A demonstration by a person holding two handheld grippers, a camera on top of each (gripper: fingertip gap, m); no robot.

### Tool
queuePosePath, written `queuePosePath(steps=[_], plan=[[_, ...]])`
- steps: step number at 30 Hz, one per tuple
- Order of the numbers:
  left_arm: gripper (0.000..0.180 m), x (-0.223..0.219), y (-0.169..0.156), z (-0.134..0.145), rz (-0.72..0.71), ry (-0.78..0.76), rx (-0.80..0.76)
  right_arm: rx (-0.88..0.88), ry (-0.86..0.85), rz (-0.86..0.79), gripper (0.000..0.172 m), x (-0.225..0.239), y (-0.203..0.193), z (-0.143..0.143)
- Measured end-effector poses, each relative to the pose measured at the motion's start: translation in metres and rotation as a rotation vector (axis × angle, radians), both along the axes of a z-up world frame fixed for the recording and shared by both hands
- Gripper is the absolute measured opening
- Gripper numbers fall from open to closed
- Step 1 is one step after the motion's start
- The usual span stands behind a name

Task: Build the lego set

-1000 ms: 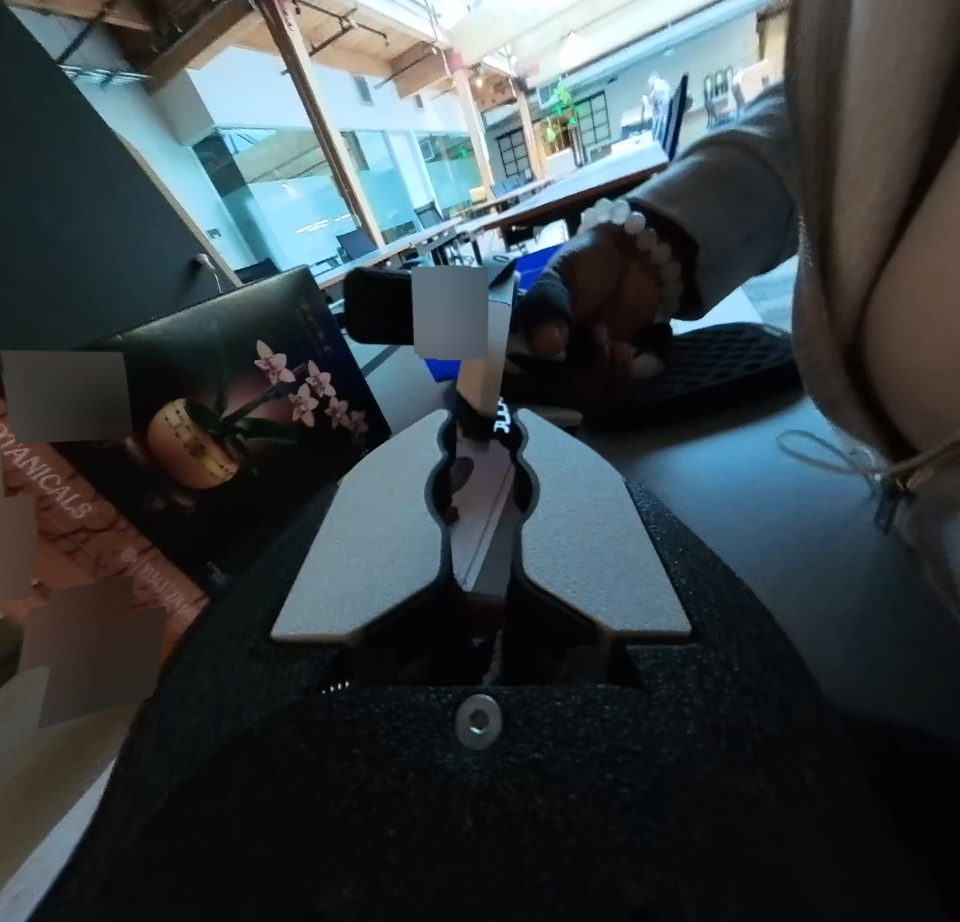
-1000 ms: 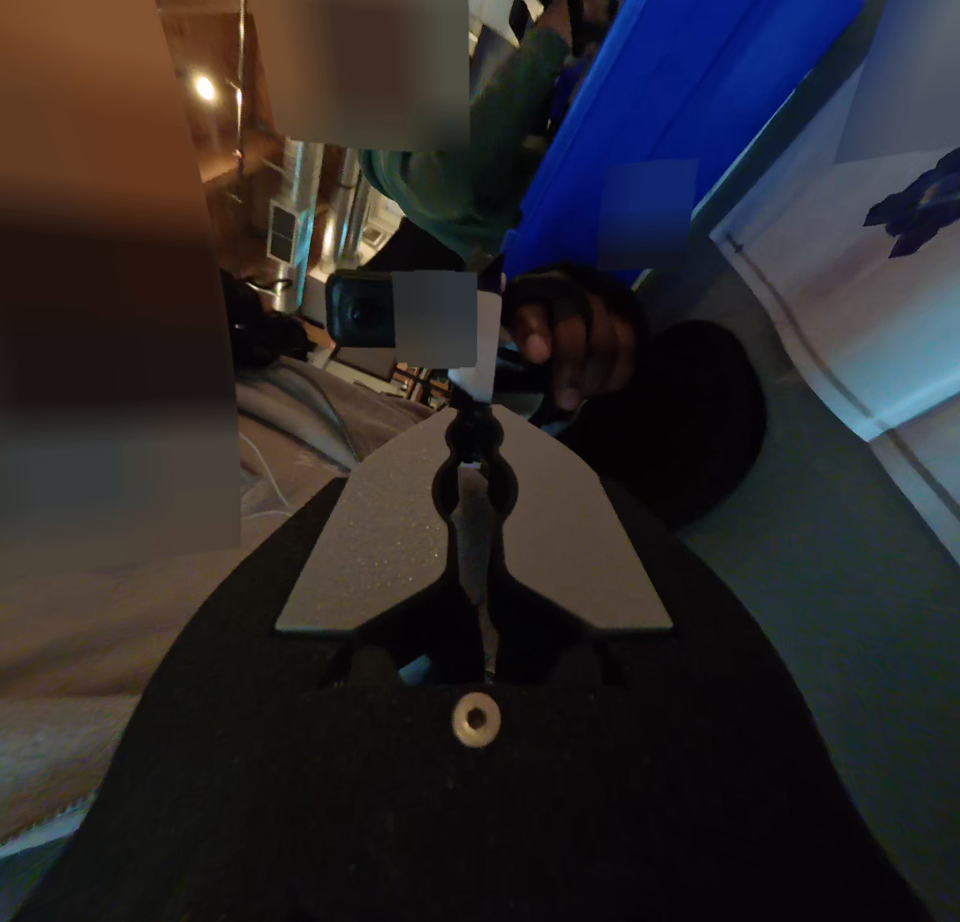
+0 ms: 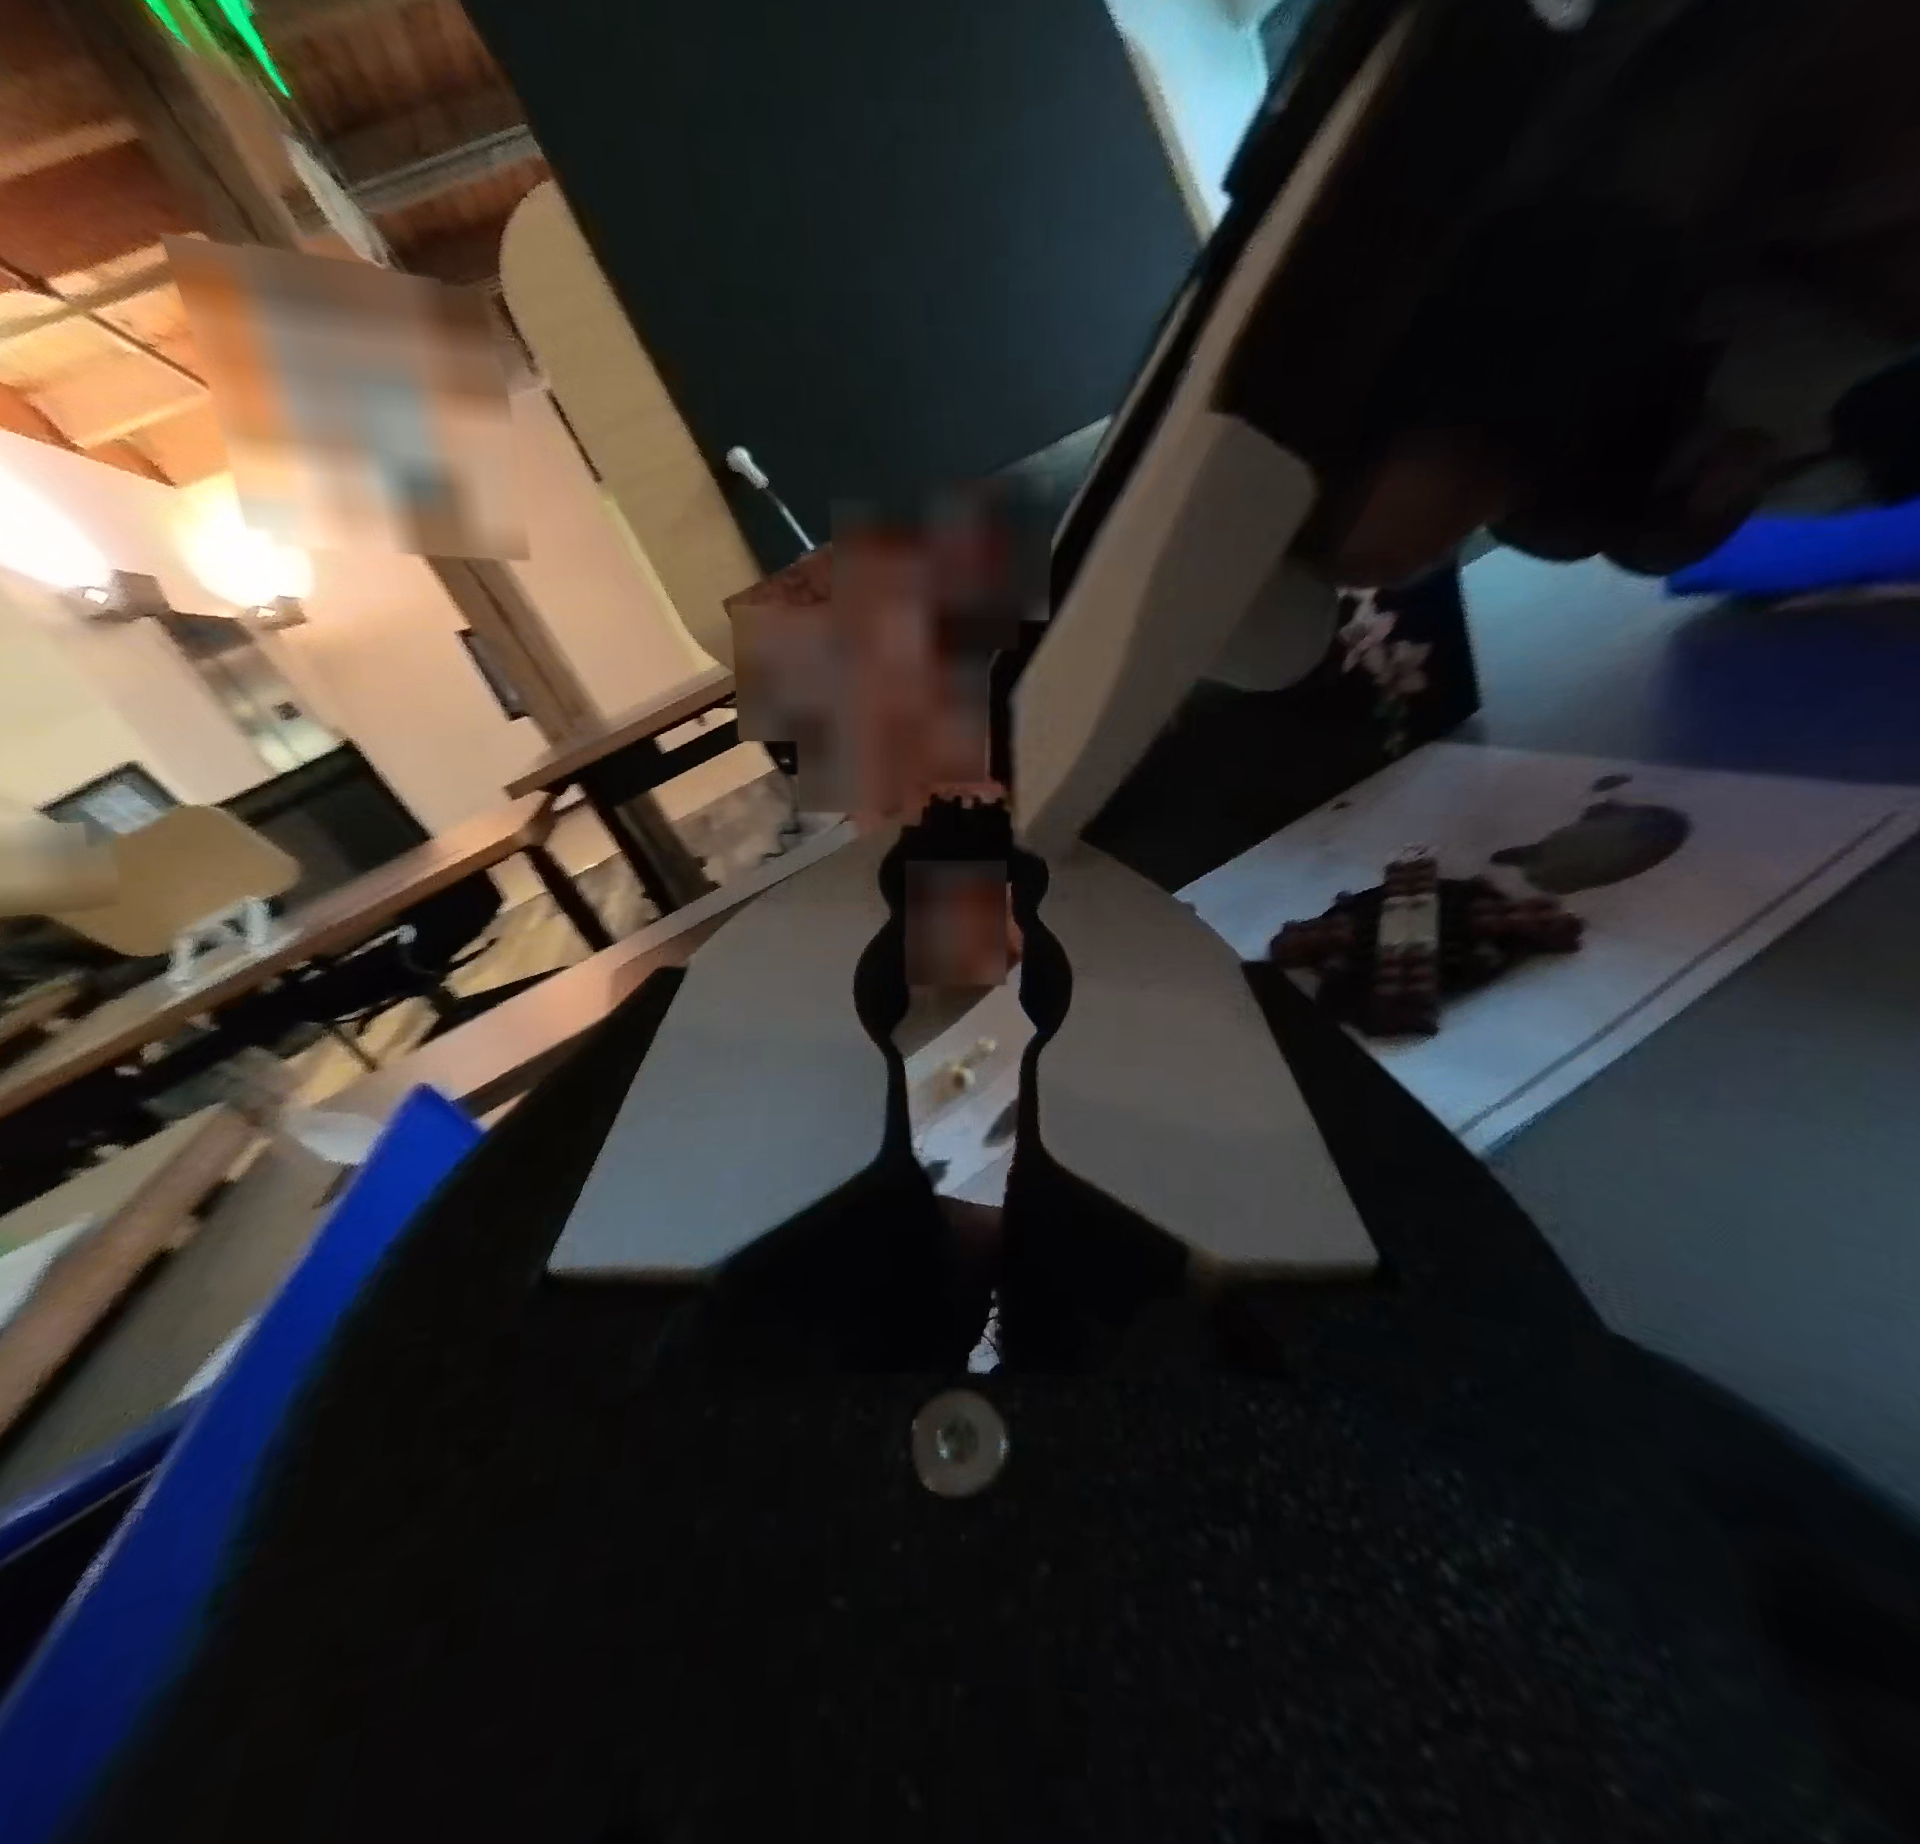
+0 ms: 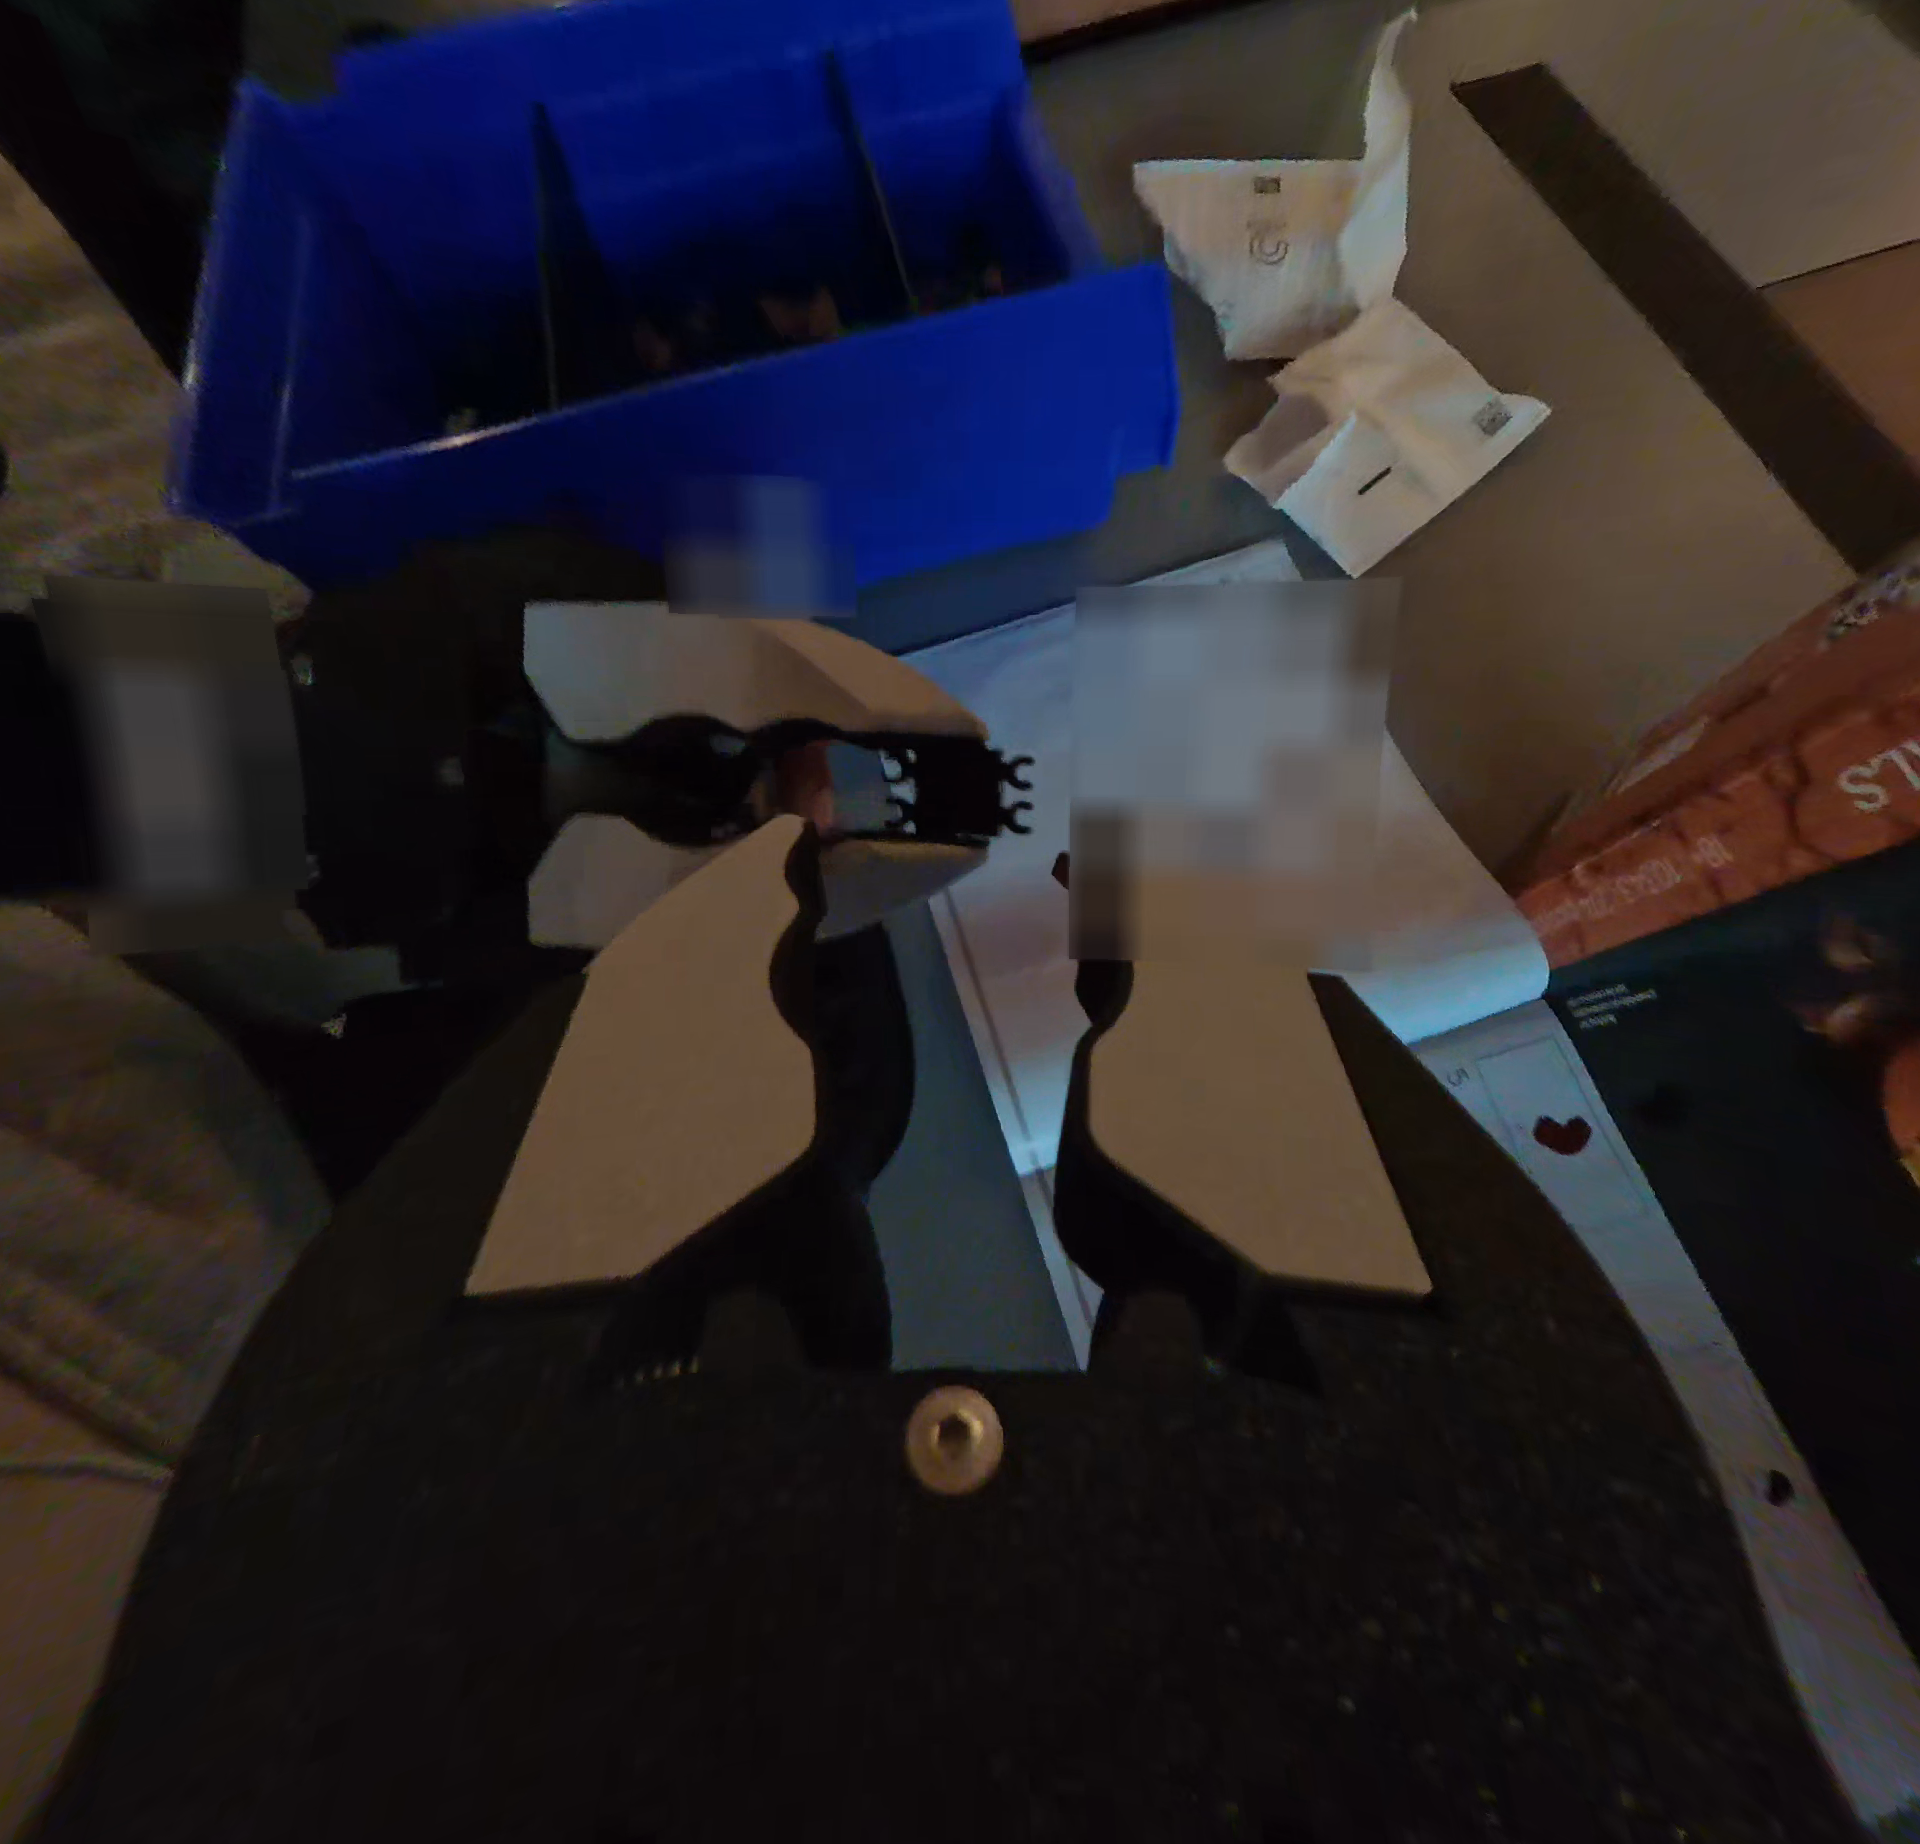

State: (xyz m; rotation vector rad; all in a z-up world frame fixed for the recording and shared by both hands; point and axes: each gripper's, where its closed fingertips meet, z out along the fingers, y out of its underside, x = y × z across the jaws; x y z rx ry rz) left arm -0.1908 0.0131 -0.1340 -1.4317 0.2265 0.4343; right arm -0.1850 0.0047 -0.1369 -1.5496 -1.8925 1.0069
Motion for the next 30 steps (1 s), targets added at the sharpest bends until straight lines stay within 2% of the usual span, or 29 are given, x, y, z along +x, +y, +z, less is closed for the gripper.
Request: queuePosePath(steps=[5, 15, 17, 22, 27, 30], plan=[[0.016, -0.001, -0.001, -0.001, 0.051, 0.075, -0.012, 0.021, -0.005, -0.026, 0.041, -0.009, -0.005, -0.001], [0.017, -0.006, -0.002, -0.004, 0.08, 0.09, -0.024, 0.124, -0.042, -0.012, 0.027, -0.017, -0.003, -0.012], [0.019, -0.006, -0.002, -0.006, 0.071, 0.059, -0.038, 0.114, -0.054, 0.004, 0.027, -0.018, -0.001, -0.015], [0.041, -0.014, -0.003, -0.022, 0.068, -0.056, -0.129, 0.185, -0.101, 0.043, 0.027, -0.017, 0.015, -0.019], [0.041, -0.008, -0.01, -0.039, -0.044, -0.264, -0.166, 0.209, -0.162, 0.068, 0.027, -0.017, 0.033, -0.03], [0.037, -0.009, -0.013, -0.04, -0.091, -0.31, -0.155, 0.187, -0.21, 0.108, 0.027, -0.028, 0.034, -0.049]])
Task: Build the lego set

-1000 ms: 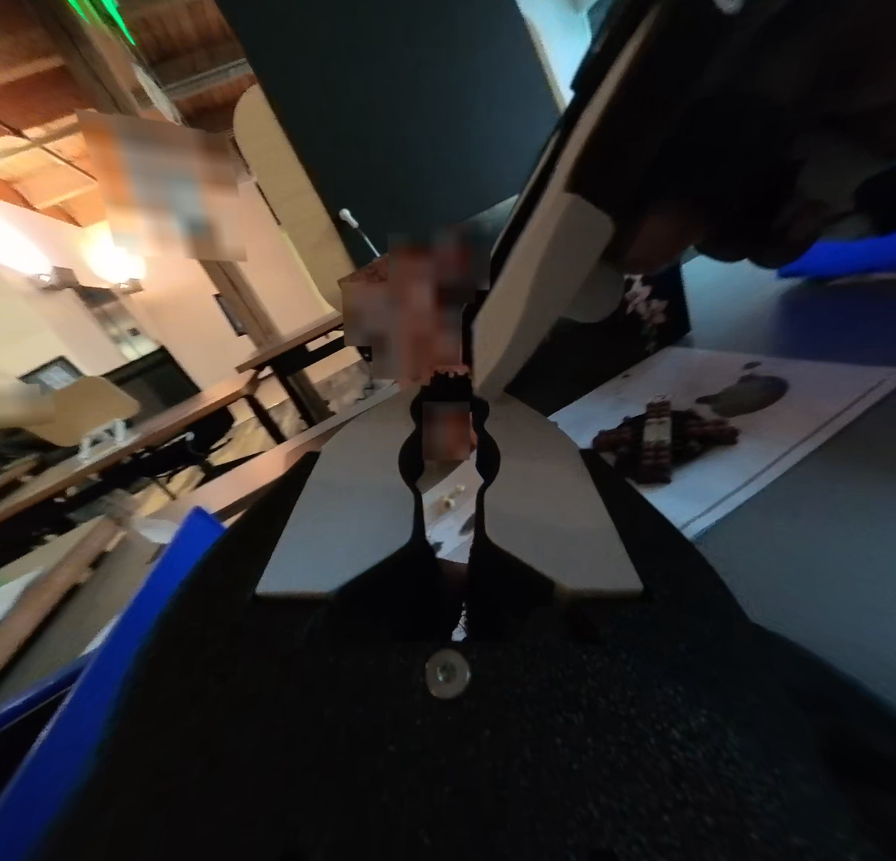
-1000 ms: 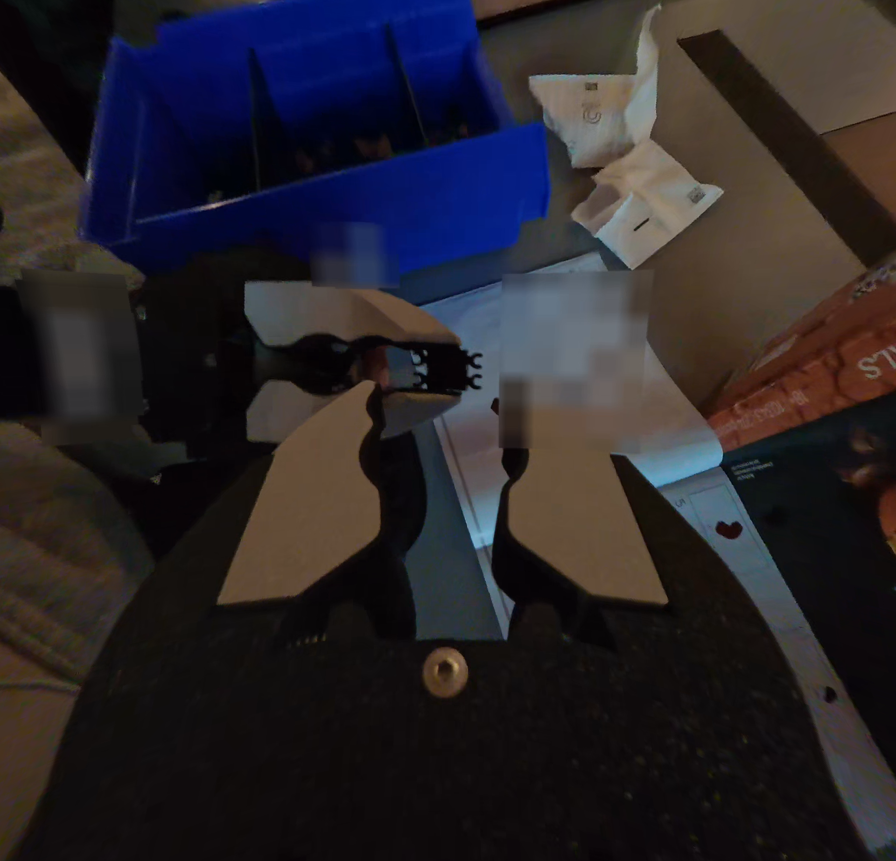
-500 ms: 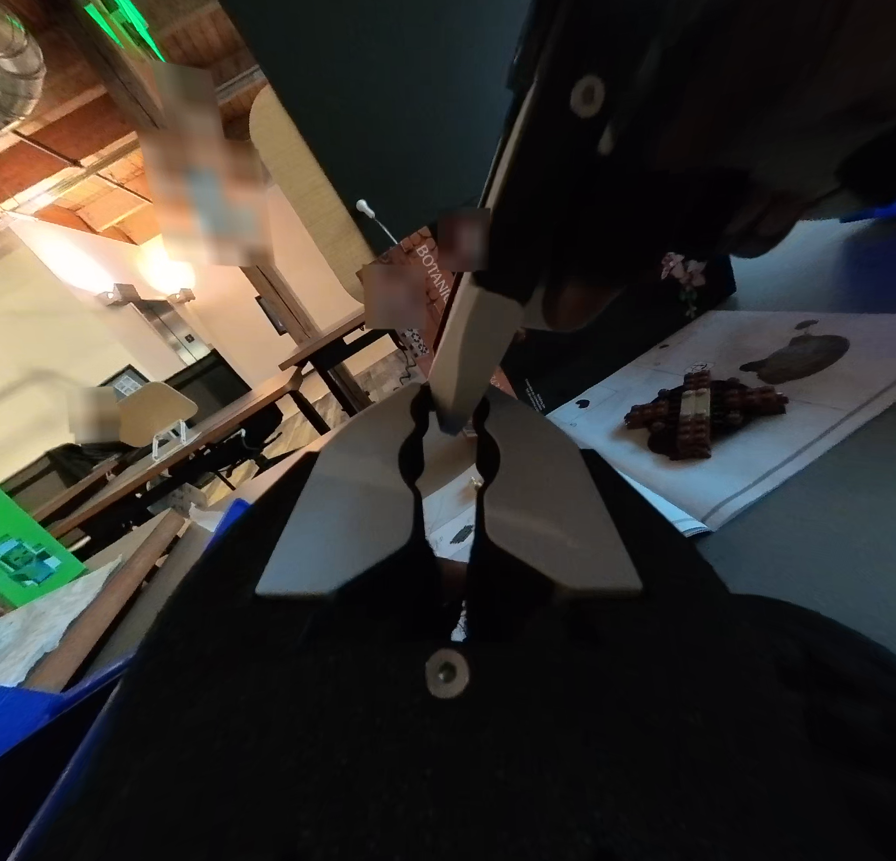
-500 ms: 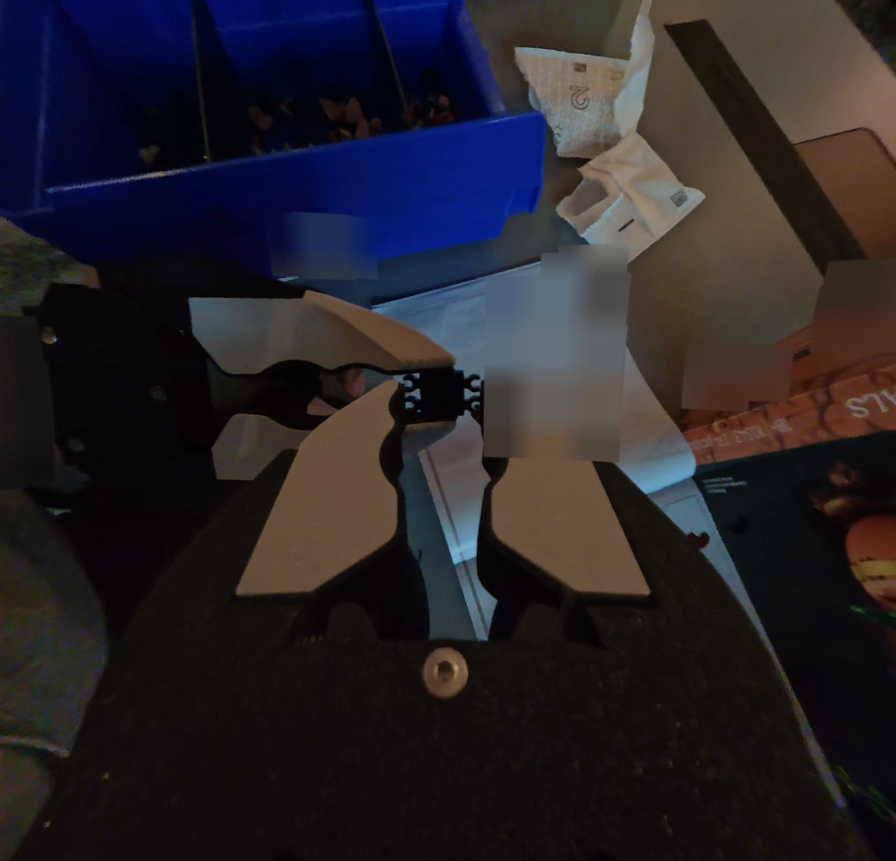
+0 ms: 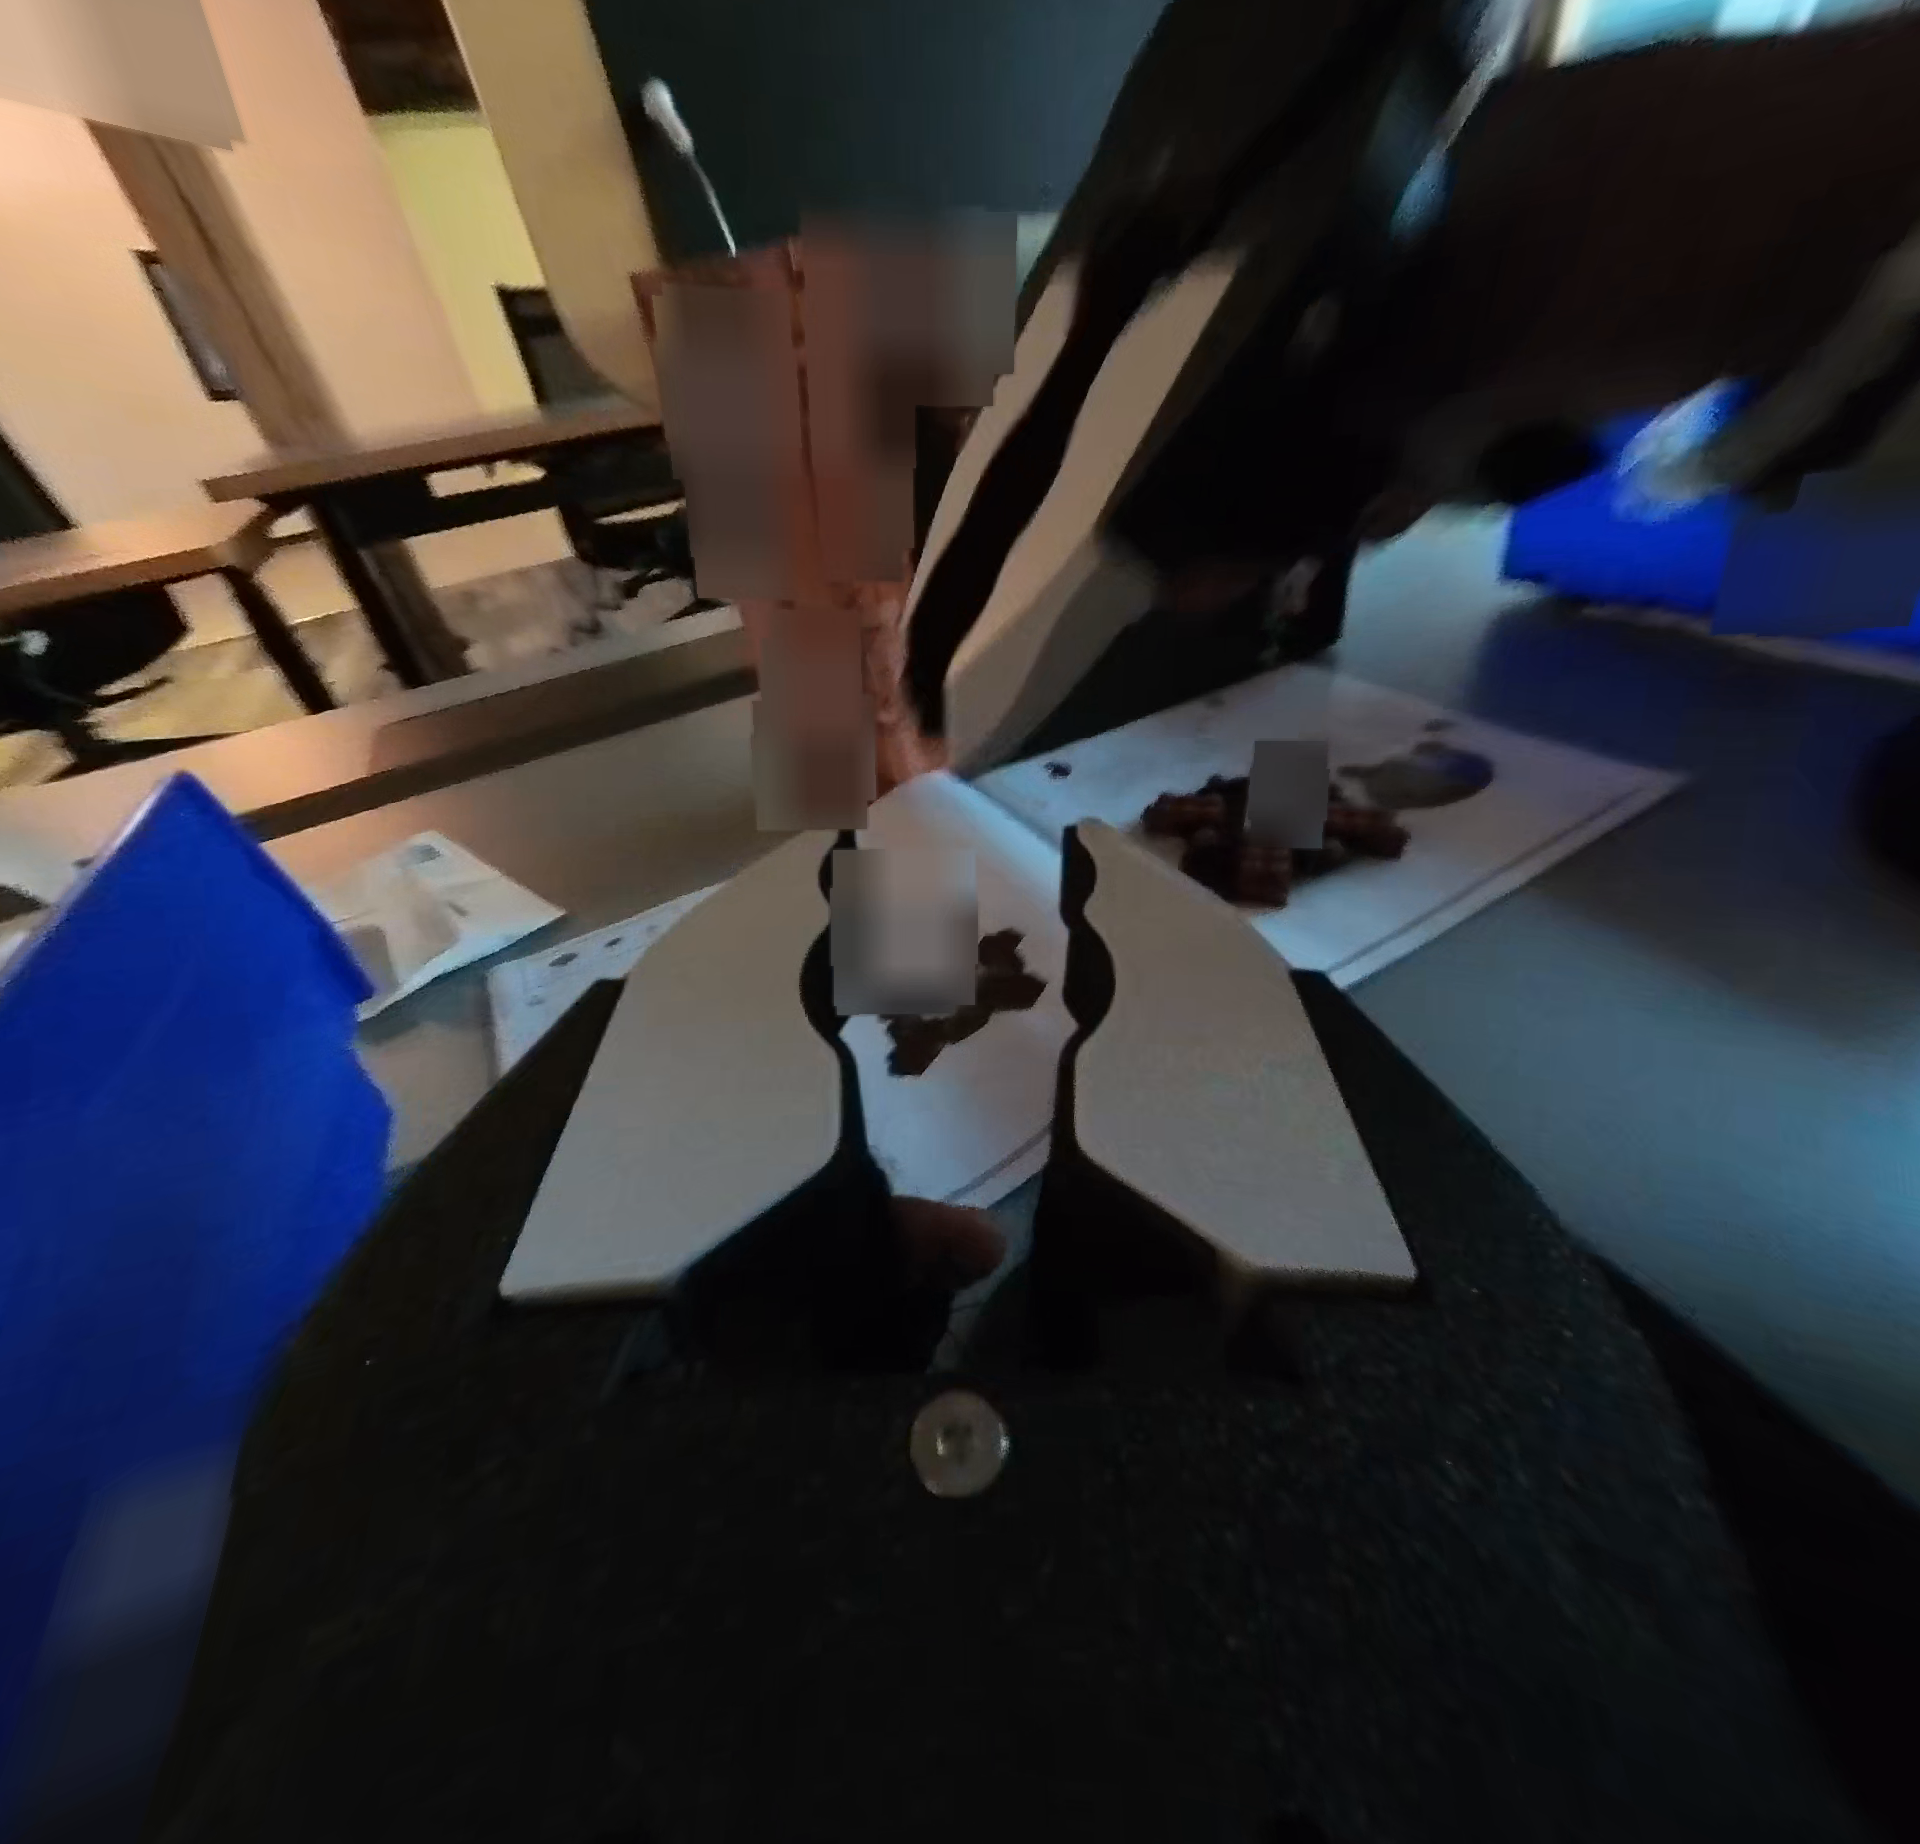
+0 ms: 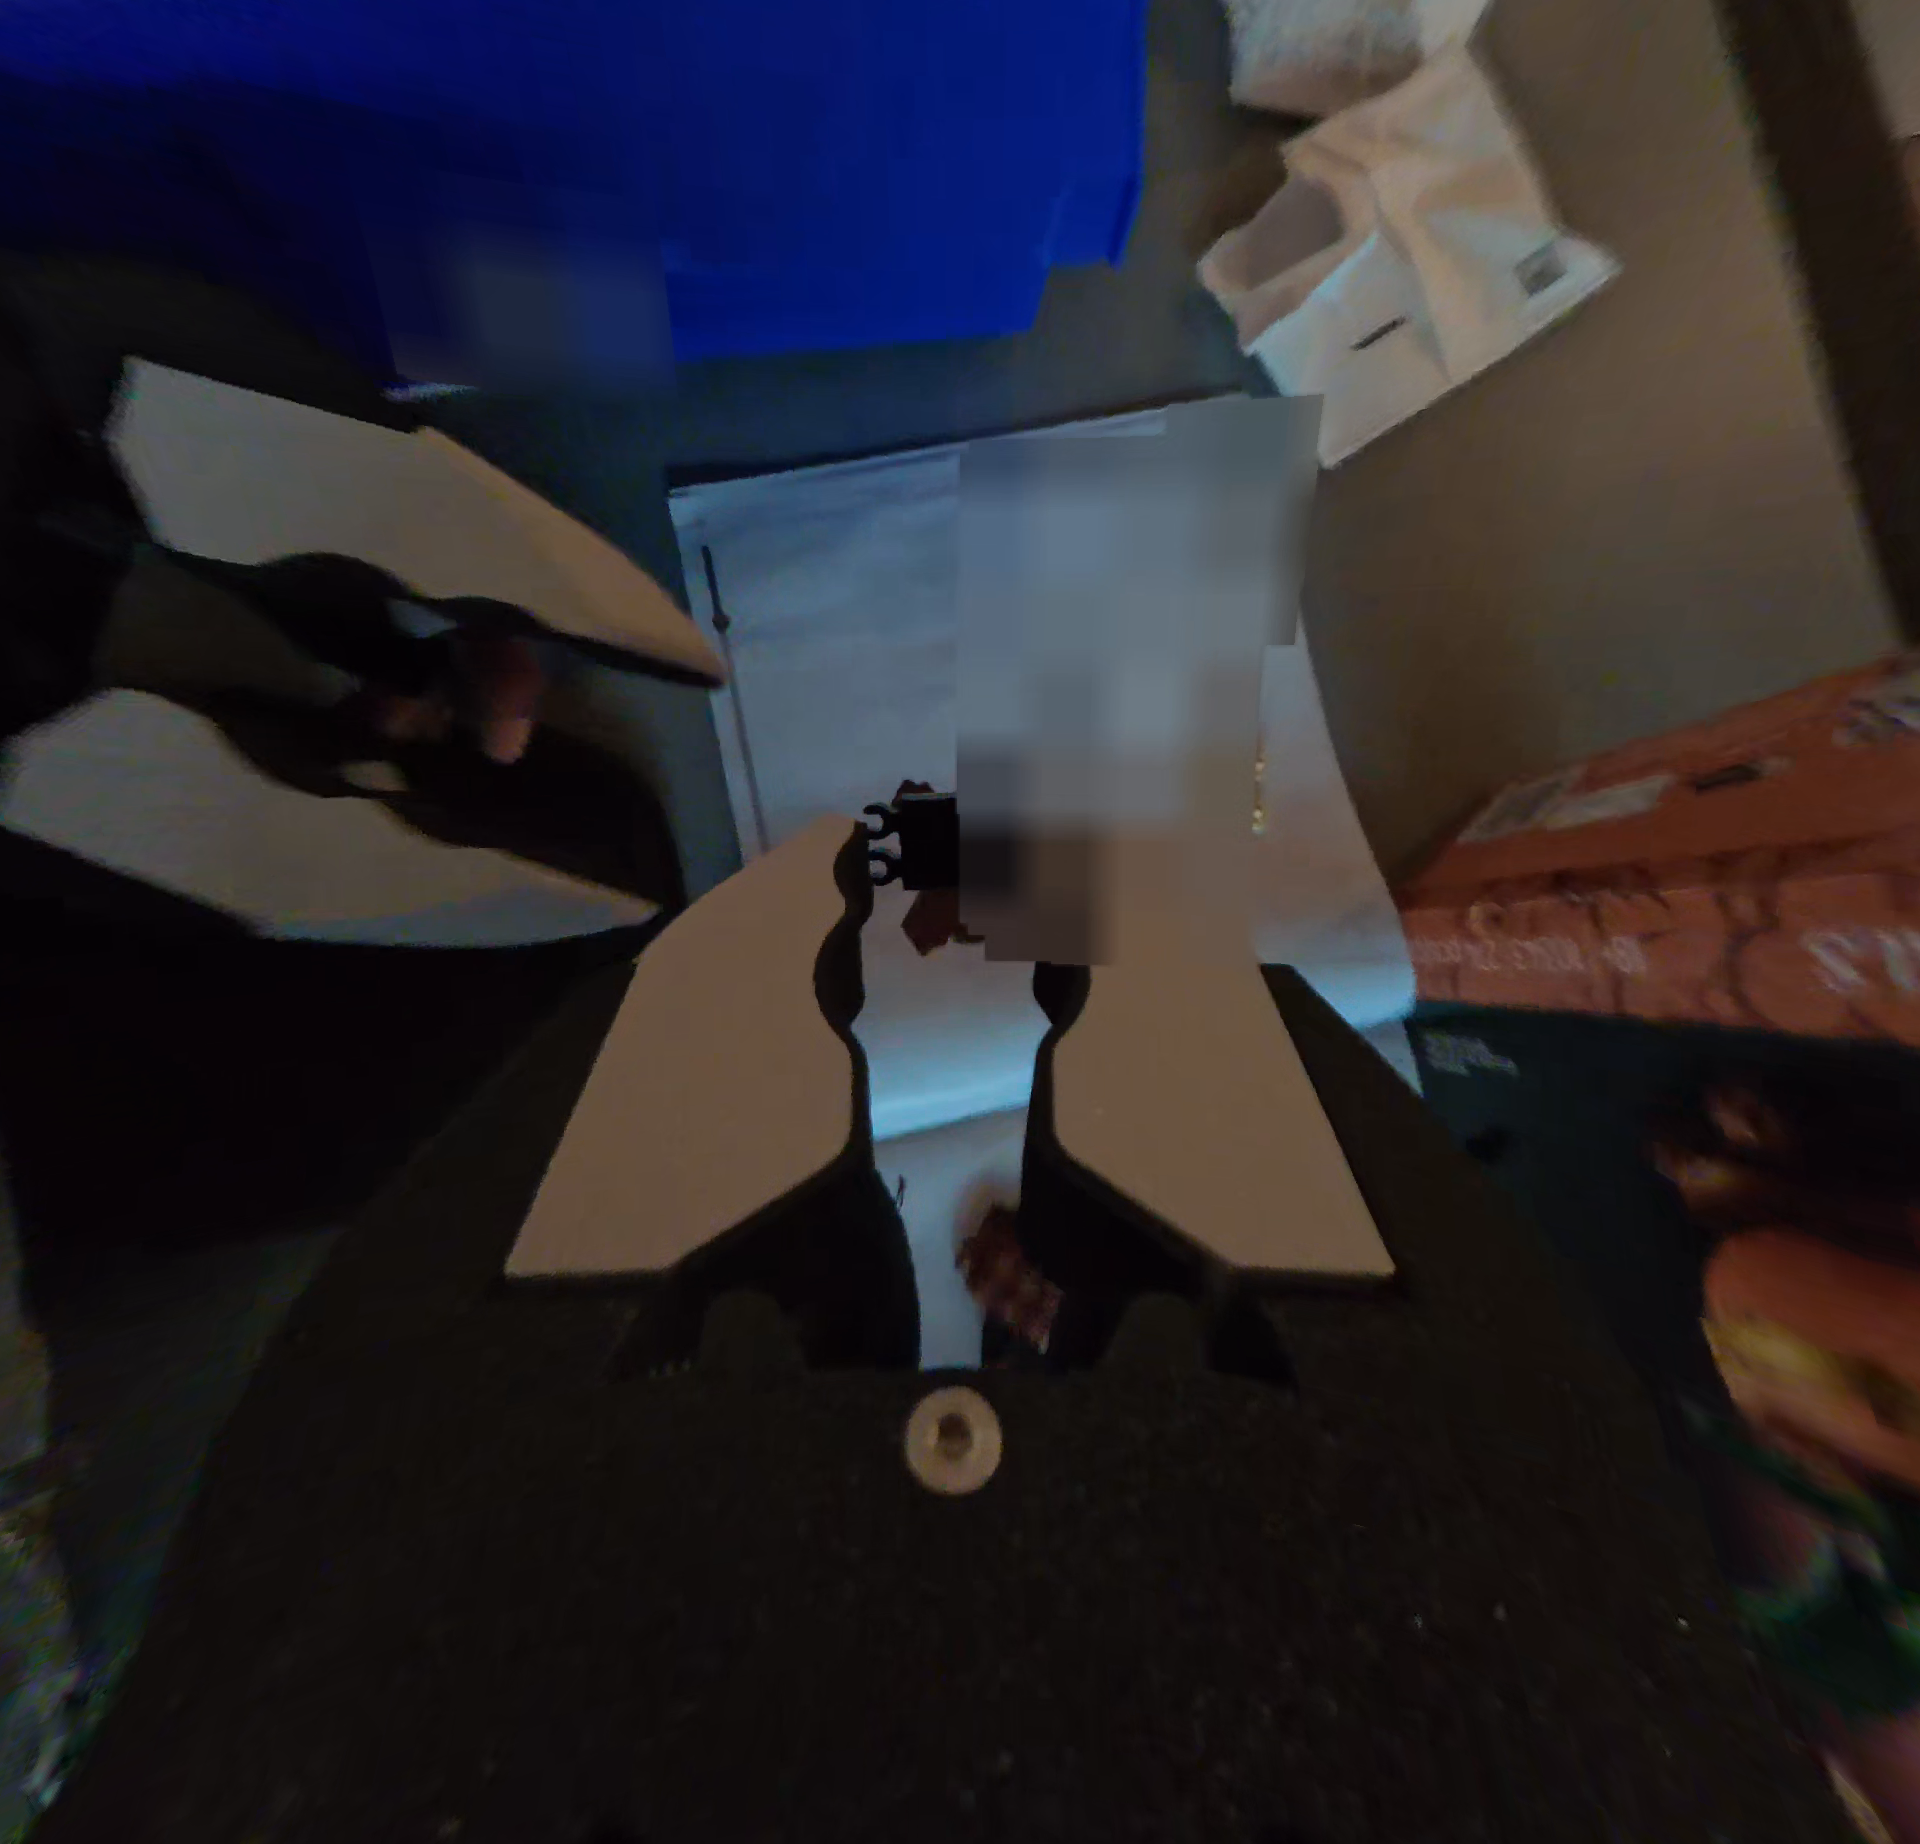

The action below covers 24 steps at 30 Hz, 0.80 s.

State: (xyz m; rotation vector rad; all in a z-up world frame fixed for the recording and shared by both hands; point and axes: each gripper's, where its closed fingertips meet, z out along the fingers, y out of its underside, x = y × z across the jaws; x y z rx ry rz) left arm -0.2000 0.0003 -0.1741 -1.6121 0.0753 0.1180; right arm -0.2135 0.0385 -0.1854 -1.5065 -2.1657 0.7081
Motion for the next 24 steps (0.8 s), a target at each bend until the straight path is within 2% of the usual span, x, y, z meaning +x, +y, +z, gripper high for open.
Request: queuePosePath(steps=[4, 7, 9, 11, 16, 21, 24], plan=[[0.032, 0.001, -0.005, 0.007, -0.015, -0.028, 0.051, -0.002, -0.063, 0.142, 0.027, -0.027, -0.01, -0.029], [0.031, 0.002, -0.008, 0.01, -0.012, -0.017, 0.074, 0.079, -0.161, 0.229, 0.027, -0.043, -0.007, -0.054], [0.031, 0.001, -0.007, 0.008, -0.022, -0.035, 0.064, 0.113, -0.263, 0.182, 0.027, -0.047, 0.002, -0.068], [0.031, -0.002, -0.008, 0.009, -0.019, -0.067, 0.075, 0.063, -0.308, 0.113, 0.027, -0.048, 0.001, -0.075], [0.031, -0.004, -0.01, 0.012, -0.02, -0.102, 0.088, -0.003, -0.257, -0.052, 0.028, -0.052, -0.002, -0.079], [0.031, -0.002, -0.011, 0.013, -0.023, -0.093, 0.096, -0.056, -0.249, -0.108, 0.058, -0.049, -0.009, -0.081], [0.03, -0.003, -0.012, 0.014, -0.023, -0.104, 0.103, -0.178, -0.215, -0.074, 0.059, -0.048, -0.02, -0.069]])
